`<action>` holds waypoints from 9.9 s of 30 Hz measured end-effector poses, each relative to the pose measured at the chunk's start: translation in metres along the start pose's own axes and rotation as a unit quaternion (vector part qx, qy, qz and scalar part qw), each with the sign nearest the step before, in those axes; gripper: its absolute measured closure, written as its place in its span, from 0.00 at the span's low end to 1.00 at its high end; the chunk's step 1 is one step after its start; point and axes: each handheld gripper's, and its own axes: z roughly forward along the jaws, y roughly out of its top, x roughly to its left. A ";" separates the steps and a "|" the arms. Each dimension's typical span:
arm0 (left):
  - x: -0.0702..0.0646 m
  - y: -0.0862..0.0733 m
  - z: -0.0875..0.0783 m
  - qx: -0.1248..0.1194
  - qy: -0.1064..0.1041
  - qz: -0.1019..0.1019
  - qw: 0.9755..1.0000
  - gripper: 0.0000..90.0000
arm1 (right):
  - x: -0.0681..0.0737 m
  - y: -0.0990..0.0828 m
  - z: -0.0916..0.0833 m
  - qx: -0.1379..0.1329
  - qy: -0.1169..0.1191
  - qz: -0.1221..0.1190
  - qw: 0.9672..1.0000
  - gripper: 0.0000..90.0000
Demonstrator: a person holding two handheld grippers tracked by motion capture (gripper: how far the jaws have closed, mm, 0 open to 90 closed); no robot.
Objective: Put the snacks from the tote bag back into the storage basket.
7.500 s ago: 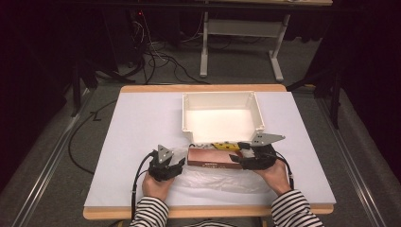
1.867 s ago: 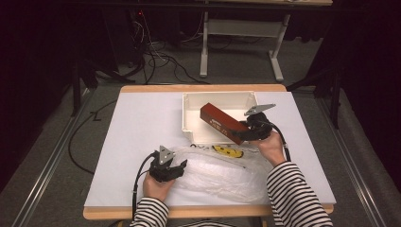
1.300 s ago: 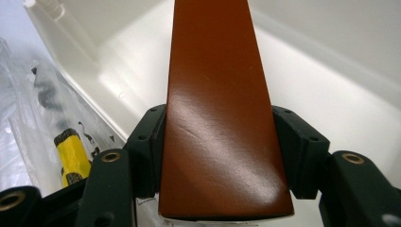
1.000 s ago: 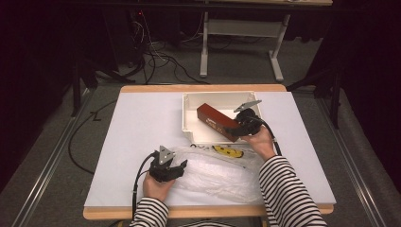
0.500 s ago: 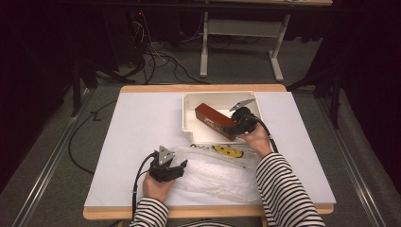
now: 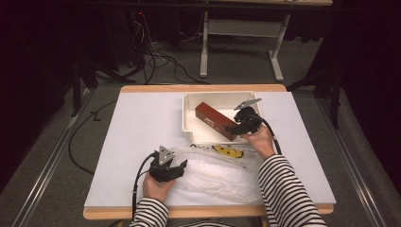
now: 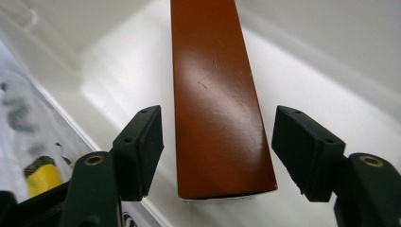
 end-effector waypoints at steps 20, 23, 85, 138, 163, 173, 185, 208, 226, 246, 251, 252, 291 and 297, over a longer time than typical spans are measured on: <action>0.000 0.000 0.001 0.003 0.007 -0.001 1.000 0.42 | 0.027 -0.003 -0.022 -0.032 0.031 0.004 0.999 0.88; 0.000 0.000 0.001 0.002 0.007 -0.003 1.000 0.42 | 0.032 -0.002 -0.021 -0.035 0.020 0.002 0.999 0.96; 0.000 0.000 -0.001 -0.002 0.004 0.000 1.000 0.42 | 0.016 -0.009 0.027 0.050 -0.015 0.056 0.997 1.00; 0.002 -0.002 -0.003 -0.019 -0.003 -0.009 1.000 0.41 | -0.003 0.019 0.050 0.069 -0.059 0.100 0.991 1.00; 0.001 -0.001 -0.003 -0.015 0.003 -0.005 1.000 0.42 | 0.009 -0.010 -0.003 0.004 -0.031 0.067 0.997 0.99; 0.000 -0.001 -0.003 -0.015 0.007 -0.003 1.000 0.44 | 0.013 -0.014 -0.020 -0.009 -0.023 0.058 0.998 0.97; 0.001 -0.001 -0.004 -0.019 0.004 -0.006 1.000 0.46 | 0.019 -0.021 -0.039 -0.033 -0.026 0.040 0.998 0.92; 0.005 0.009 -0.021 -0.022 -0.021 -0.010 0.999 0.48 | 0.023 -0.058 -0.070 -0.053 -0.011 0.046 0.997 0.86; 0.008 0.014 -0.040 -0.038 -0.021 -0.010 0.999 0.45 | 0.015 -0.089 -0.094 -0.097 -0.014 0.063 0.993 0.76; 0.032 0.011 -0.057 -0.063 -0.019 -0.056 0.996 0.44 | -0.002 -0.120 -0.113 -0.135 -0.046 0.100 0.985 0.68; 0.037 0.009 -0.059 -0.069 -0.007 -0.057 0.996 0.44 | -0.011 -0.128 -0.114 -0.133 -0.049 0.119 0.983 0.64; 0.038 0.009 -0.059 -0.070 -0.004 -0.057 0.996 0.44 | -0.012 -0.129 -0.114 -0.131 -0.051 0.121 0.983 0.63; 0.081 -0.001 -0.044 -0.081 0.096 -0.103 0.987 0.36 | -0.046 -0.173 -0.096 -0.145 -0.146 0.181 0.962 0.40; 0.083 -0.003 -0.035 -0.072 0.101 -0.104 0.987 0.36 | -0.046 -0.176 -0.089 -0.141 -0.145 0.184 0.962 0.41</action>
